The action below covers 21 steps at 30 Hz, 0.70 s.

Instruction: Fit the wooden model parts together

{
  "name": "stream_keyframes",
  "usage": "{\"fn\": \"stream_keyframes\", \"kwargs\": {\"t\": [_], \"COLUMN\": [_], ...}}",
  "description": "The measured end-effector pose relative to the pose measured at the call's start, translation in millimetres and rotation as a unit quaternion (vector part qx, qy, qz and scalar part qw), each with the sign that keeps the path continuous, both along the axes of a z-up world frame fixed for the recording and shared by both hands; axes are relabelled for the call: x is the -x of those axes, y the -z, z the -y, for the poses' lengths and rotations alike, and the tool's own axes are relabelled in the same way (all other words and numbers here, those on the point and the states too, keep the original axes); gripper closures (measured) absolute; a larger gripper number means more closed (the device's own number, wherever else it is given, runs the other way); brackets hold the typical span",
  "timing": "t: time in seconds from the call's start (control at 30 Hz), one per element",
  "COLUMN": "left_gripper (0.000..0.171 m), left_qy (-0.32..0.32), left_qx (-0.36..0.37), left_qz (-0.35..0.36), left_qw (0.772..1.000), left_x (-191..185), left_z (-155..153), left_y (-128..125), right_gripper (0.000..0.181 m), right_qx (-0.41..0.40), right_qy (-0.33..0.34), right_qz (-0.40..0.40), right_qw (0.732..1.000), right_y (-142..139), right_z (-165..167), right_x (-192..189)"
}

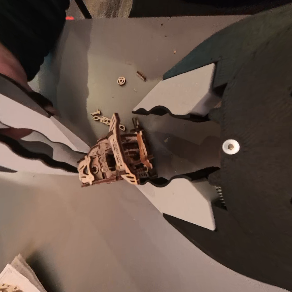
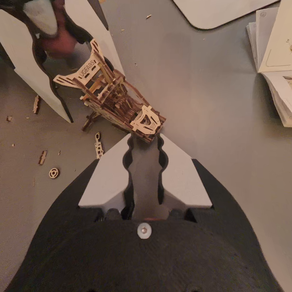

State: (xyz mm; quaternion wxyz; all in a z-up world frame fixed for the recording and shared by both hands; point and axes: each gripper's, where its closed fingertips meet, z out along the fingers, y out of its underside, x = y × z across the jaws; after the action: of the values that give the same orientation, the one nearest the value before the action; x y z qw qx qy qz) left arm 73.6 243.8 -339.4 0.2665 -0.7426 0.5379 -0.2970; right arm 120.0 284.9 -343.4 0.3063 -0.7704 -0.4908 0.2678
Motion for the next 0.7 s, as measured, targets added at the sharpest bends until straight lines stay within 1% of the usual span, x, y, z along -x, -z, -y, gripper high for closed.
{"fn": "stream_keyframes", "kwargs": {"t": [0.07,0.1,0.17,0.23,0.3,0.4,0.43,0.5,0.57,0.7], "left_gripper": [0.094,0.096,0.098,0.097,0.096,0.097,0.097,0.096,0.096,0.097], "left_qy": [-0.005,-0.007,-0.017,-0.027,-0.036,-0.044,-0.046,-0.044,-0.043,-0.044], "left_qx": [-0.008,-0.007,0.0,0.009,0.01,0.01,0.01,0.01,0.009,0.015], "left_qz": [-0.014,-0.011,0.005,0.011,0.016,0.021,0.021,0.02,0.016,0.024], "left_qw": [1.0,1.0,1.0,1.0,0.999,0.999,0.999,0.999,0.999,0.999], "left_x": [5,6,8,12,16,19,19,18,18,18], "left_z": [4,6,8,10,10,10,10,13,15,19], "left_y": [4,3,1,0,-1,-3,-3,-3,-3,-4], "right_gripper": [0.141,0.139,0.139,0.14,0.146,0.15,0.154,0.16,0.173,0.175], "right_qx": [-0.005,-0.006,-0.001,0.001,-0.001,0.01,0.01,0.002,0.008,0.01], "right_qy": [0.005,0.012,0.021,0.004,-0.017,-0.04,-0.045,-0.042,-0.049,-0.044], "right_qz": [0.009,0.008,-0.001,0.007,0.015,0.049,0.059,0.073,0.074,0.059], "right_qw": [1.0,1.0,1.0,1.0,1.0,0.998,0.997,0.996,0.996,0.997], "right_y": [-1,-4,-13,-17,-17,-3,2,7,8,8], "right_z": [-3,-4,0,17,35,55,58,58,62,63], "right_x": [-1,-5,-14,-20,-19,-12,-9,-5,-2,3]}}
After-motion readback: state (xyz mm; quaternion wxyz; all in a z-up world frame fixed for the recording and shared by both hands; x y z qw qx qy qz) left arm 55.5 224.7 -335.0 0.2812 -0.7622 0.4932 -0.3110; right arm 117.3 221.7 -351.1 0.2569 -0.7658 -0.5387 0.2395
